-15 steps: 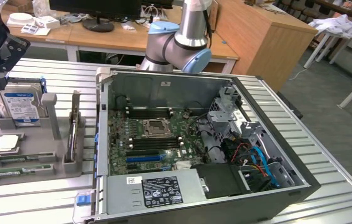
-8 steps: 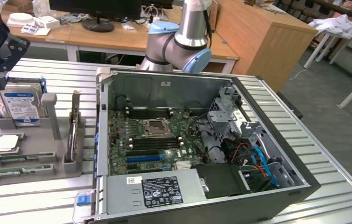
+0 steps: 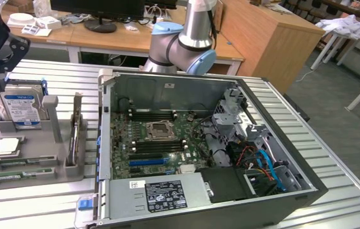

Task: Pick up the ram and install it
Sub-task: 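Pick up the ram and move it above insertion slot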

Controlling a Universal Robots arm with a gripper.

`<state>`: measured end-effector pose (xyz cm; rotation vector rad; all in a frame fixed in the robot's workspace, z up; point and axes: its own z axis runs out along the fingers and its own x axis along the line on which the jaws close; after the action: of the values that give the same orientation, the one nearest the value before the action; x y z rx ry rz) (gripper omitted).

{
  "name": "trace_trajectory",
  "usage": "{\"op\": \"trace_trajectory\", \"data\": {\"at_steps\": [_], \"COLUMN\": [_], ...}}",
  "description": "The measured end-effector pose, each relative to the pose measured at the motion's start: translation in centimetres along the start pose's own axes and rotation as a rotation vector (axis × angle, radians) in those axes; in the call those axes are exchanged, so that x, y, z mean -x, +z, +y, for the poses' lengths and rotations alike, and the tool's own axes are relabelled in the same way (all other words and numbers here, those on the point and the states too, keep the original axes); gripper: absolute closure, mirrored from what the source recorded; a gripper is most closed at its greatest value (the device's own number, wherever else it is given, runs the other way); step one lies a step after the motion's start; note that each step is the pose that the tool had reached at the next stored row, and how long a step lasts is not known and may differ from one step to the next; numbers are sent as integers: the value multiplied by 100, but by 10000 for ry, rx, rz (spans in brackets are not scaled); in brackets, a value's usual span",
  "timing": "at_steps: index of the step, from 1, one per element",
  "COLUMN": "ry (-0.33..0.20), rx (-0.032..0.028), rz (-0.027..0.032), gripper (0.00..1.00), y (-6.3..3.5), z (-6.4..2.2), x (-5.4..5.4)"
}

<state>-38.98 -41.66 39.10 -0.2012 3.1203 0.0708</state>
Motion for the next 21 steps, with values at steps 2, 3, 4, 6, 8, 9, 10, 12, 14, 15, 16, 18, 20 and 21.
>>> {"op": "trace_trajectory", "data": {"at_steps": [2,3,4,6,8,9,10,12,14,15,16,18,20,21], "ry": [-285,-437,-569,-856,-1137,-1281,-1426,-1740,-2045,-2199,-2351,-2672,-2992,-3153], "rx": [5,7,9,14,19,22,25,30,34,37,40,45,50,53], "rz": [12,19,25,38,50,57,63,77,91,97,104,118,133,139], "gripper": [89,89,89,89,89,89,89,89,89,89,89,89,89,89], "y": [0,0,0,1,1,1,1,1,1,2,2,2,3,4], "z": [0,0,0,0,0,0,0,0,0,0,0,0,0,0], "x": [0,0,0,0,0,0,0,0,0,0,0,0,0,0]}}
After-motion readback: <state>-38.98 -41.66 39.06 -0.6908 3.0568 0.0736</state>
